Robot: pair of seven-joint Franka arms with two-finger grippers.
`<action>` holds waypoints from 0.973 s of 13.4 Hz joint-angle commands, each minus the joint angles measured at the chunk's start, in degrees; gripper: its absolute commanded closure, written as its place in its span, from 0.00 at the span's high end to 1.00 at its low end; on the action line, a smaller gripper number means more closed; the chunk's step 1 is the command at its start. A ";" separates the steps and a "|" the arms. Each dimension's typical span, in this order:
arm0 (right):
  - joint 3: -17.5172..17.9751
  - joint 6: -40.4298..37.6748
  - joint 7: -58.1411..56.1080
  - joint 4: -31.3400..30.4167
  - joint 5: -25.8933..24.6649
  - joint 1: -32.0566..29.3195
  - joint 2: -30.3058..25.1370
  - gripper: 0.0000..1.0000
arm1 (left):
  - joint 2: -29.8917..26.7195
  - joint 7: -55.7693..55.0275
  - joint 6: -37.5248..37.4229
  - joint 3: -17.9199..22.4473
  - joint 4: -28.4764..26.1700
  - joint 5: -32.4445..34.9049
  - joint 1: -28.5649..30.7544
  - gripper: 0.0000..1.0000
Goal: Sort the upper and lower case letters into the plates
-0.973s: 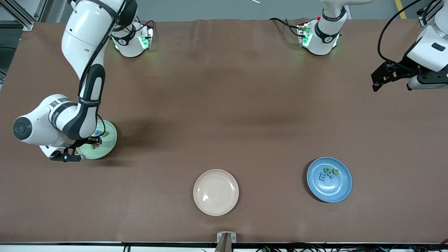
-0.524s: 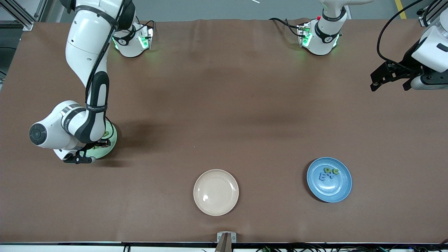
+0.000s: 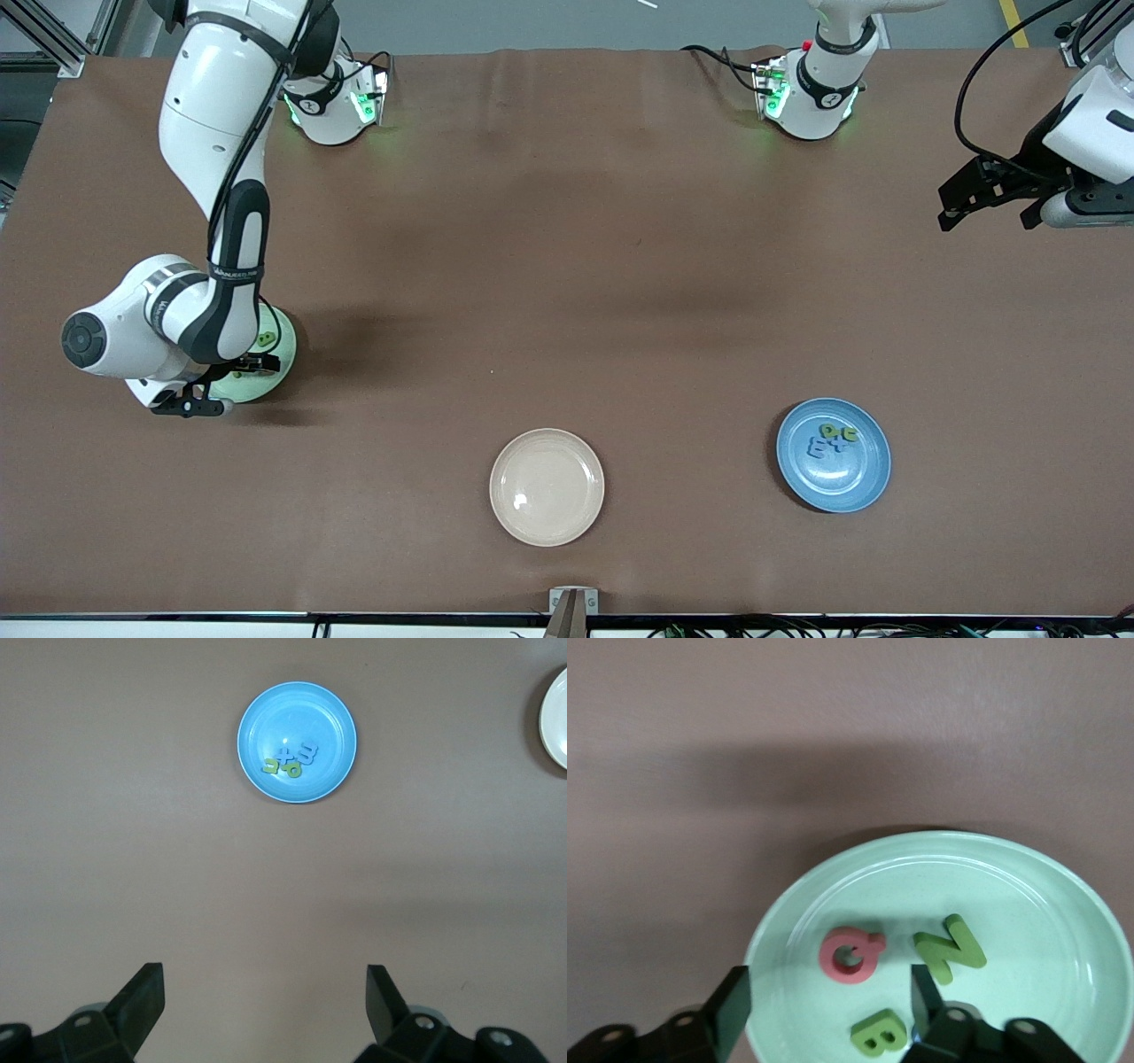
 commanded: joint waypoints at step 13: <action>2.79 -4.67 8.96 0.32 -10.51 2.25 -8.04 0.99 | -0.26 0.73 -0.59 -0.44 0.62 -0.27 0.13 1.00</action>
